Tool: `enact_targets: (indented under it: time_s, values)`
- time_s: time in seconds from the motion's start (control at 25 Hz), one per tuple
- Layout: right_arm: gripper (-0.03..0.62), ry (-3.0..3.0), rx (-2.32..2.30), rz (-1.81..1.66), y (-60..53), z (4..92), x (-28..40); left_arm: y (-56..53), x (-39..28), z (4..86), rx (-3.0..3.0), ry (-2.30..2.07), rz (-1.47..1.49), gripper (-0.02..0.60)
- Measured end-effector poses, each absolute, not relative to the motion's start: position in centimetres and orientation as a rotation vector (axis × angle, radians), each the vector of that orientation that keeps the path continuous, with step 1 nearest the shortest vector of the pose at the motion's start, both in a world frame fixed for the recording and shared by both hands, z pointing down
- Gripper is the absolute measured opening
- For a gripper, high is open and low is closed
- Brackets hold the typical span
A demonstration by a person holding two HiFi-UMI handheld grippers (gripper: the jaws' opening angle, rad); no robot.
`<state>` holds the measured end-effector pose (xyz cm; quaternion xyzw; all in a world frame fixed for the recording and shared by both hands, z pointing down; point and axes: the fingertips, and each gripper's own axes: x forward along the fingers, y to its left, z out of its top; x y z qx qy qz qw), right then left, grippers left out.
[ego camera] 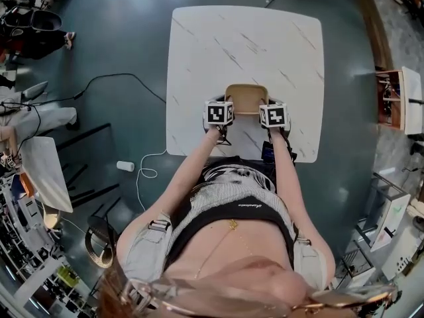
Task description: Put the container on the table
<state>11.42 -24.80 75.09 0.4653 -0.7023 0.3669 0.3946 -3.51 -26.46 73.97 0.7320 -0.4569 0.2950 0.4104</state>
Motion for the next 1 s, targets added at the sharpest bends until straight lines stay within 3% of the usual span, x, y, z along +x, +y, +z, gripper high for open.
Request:
enact_targets:
  time_s: [1.0]
  values:
    - [0.078, -1.796, 1.181, 0.957, -24.84, 74.85, 11.32, -26.39, -3.31, 73.83, 1.890, -1.189, 0.766, 0.054]
